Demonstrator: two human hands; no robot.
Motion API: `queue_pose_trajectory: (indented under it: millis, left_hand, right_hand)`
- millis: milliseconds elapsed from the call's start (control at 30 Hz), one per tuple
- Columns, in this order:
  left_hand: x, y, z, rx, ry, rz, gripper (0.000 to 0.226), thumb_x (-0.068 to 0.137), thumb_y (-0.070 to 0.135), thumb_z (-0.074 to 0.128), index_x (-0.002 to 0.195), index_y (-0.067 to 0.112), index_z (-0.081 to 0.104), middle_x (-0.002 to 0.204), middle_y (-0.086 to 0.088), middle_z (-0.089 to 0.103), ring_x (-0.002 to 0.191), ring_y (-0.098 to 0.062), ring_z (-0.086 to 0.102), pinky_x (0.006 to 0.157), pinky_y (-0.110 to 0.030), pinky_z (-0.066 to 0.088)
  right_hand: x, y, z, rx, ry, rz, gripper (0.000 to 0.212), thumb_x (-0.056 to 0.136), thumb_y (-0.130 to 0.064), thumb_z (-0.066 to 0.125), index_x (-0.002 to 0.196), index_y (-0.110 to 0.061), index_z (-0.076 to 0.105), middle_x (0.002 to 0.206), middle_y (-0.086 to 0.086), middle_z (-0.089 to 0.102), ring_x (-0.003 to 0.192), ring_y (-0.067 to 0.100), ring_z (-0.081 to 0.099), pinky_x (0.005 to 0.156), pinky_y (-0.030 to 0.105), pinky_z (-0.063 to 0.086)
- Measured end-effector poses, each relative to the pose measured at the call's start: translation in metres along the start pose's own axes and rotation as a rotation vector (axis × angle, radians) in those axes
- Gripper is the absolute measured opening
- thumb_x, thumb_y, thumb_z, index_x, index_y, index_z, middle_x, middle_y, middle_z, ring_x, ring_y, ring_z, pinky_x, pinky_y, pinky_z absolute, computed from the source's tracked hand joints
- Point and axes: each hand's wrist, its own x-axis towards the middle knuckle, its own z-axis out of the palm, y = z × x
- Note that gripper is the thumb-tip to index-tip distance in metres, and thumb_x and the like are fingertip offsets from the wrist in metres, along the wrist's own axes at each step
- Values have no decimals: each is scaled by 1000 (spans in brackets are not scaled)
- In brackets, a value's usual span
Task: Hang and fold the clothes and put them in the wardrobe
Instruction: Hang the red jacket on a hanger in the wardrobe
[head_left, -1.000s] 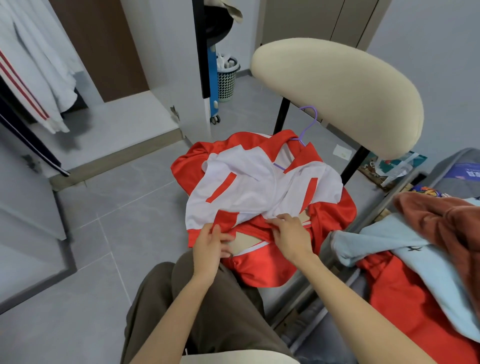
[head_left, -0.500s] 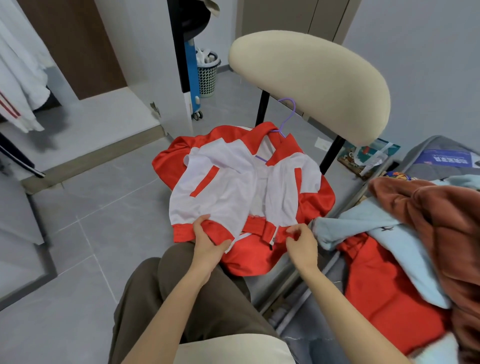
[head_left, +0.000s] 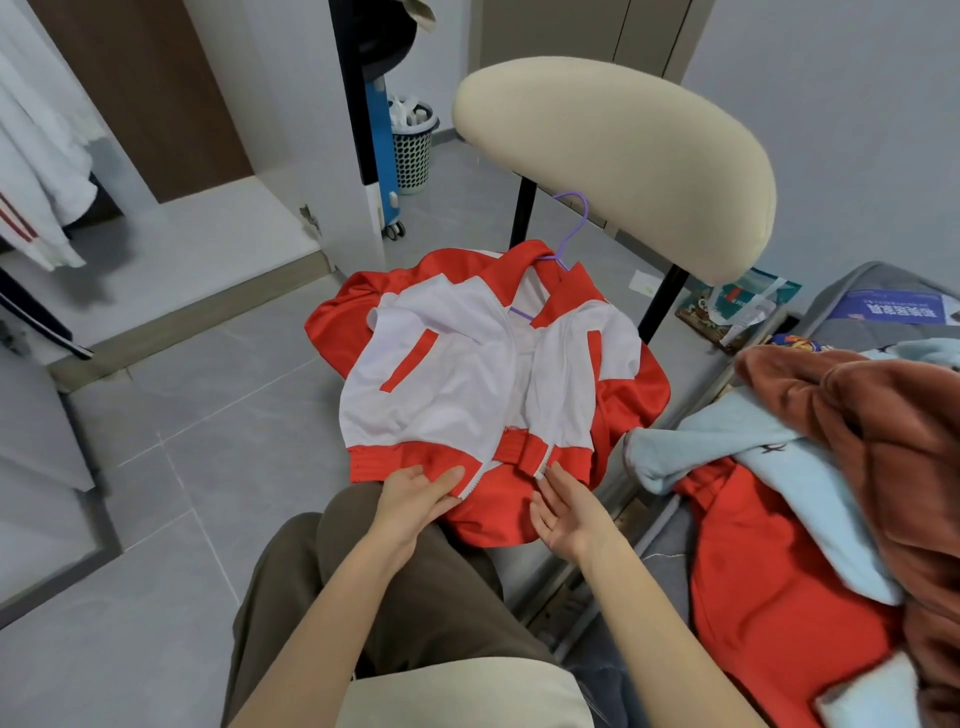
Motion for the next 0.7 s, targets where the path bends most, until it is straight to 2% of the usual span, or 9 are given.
queue_pose_trajectory:
  millis: [67, 167, 267, 367, 433, 500, 567, 600, 700]
  left_hand:
    - [0, 1, 2, 3, -16, 2, 66, 86, 11, 71, 139, -8, 39, 124, -15, 63, 106, -21, 66, 84, -27, 57]
    - [1, 0, 3, 2, 20, 17, 66, 85, 14, 73, 139, -7, 40, 127, -16, 60, 108, -23, 65, 93, -35, 54]
    - [-2, 0, 2, -14, 12, 56, 46, 86, 17, 72, 123, -5, 56, 113, -15, 68, 99, -20, 69, 85, -31, 58]
    - [-1, -3, 0, -32, 12, 72, 20, 85, 16, 72, 86, -2, 63, 88, -12, 72, 86, -18, 71, 80, -32, 59]
    - [-1, -5, 0, -56, 7, 86, 17, 86, 14, 71, 88, -2, 67, 86, -8, 74, 88, -18, 72, 76, -26, 59]
    - [-1, -6, 0, -101, -3, 108, 18, 86, 12, 70, 98, -1, 69, 94, -8, 75, 95, -20, 71, 72, -21, 57]
    - [-2, -7, 0, -140, -7, 136, 16, 86, 9, 69, 100, 1, 69, 98, -9, 75, 98, -21, 70, 74, -21, 57]
    - [-3, -7, -1, -156, -5, 151, 16, 86, 8, 69, 100, 1, 69, 99, -9, 74, 99, -21, 70, 75, -22, 57]
    - [-4, -7, -2, -207, 29, 201, 21, 84, 7, 71, 103, 2, 67, 101, -8, 74, 97, -20, 71, 73, -22, 57]
  right_hand:
    - [-3, -3, 4, -51, 33, 10, 27, 82, -33, 76, 103, -17, 69, 95, -5, 68, 76, 11, 55, 68, 24, 48]
    - [-7, -5, 11, -25, 72, 10, 24, 76, -24, 82, 94, -13, 71, 94, -3, 71, 76, 9, 60, 65, 24, 50]
    - [-10, -1, 20, 23, 105, -72, 22, 75, -15, 82, 91, -7, 69, 88, 2, 71, 55, 4, 55, 48, 17, 48]
    - [-10, 2, 21, -215, 258, -519, 12, 77, -13, 78, 87, -7, 73, 65, -2, 66, 46, 6, 51, 45, 13, 44]
    - [-14, 4, 19, -697, 343, -963, 2, 79, -21, 75, 81, -20, 76, 68, -12, 69, 62, 5, 63, 57, 8, 43]
    - [-19, 6, 19, -1191, 295, -1163, 5, 83, -29, 70, 83, -30, 75, 81, -17, 71, 77, 3, 64, 67, 14, 46]
    - [-17, 11, 21, -1492, 151, -1081, 12, 86, -37, 65, 92, -34, 75, 92, -21, 71, 85, 1, 62, 74, 24, 49]
    - [-14, 14, 22, -1505, 98, -1001, 14, 87, -39, 63, 93, -33, 74, 92, -20, 71, 86, 1, 62, 76, 27, 51]
    - [-9, 24, 16, -1000, 89, -710, 20, 93, -33, 59, 84, -20, 72, 76, -9, 71, 69, 10, 64, 71, 30, 55]
